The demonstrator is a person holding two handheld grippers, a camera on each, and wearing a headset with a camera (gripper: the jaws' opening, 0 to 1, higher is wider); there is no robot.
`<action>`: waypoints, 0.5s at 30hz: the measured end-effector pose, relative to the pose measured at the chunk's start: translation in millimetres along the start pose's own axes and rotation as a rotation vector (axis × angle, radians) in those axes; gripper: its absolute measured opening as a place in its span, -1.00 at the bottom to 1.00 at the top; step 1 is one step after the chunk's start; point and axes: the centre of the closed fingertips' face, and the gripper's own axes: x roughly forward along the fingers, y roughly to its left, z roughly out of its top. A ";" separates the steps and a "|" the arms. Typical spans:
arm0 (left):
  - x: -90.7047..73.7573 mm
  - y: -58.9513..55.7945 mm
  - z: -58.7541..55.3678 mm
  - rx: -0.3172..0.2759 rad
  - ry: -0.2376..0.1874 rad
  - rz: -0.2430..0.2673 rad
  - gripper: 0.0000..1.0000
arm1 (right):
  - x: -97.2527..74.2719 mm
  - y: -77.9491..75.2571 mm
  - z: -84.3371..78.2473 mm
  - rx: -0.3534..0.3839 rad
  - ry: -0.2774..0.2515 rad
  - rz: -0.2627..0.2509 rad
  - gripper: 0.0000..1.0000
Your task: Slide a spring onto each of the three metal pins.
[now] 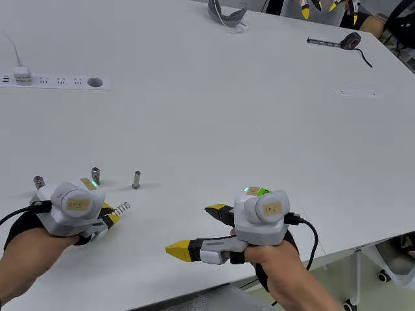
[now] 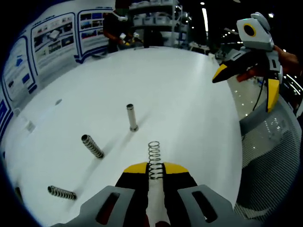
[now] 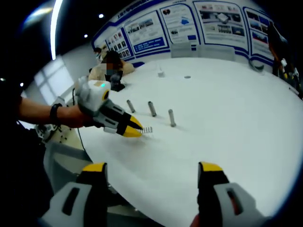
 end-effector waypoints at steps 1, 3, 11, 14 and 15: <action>-0.4 1.3 -1.0 -0.005 -0.003 0.000 -0.79 | 0.4 0.6 0.1 0.002 -0.001 0.002 0.59; -4.7 1.5 -1.3 -0.027 -0.008 0.000 -0.79 | 1.2 1.1 -0.7 -0.001 0.005 0.005 0.59; -25.1 0.7 2.2 -0.071 -0.047 0.030 -0.79 | 4.6 4.0 2.1 -0.003 0.004 0.016 0.57; -34.8 0.7 3.1 -0.076 -0.059 0.037 -0.79 | 5.9 5.5 4.6 -0.002 -0.003 0.023 0.56; -37.3 0.8 3.2 -0.073 -0.060 0.040 -0.79 | 6.3 6.2 5.0 -0.001 -0.004 0.026 0.55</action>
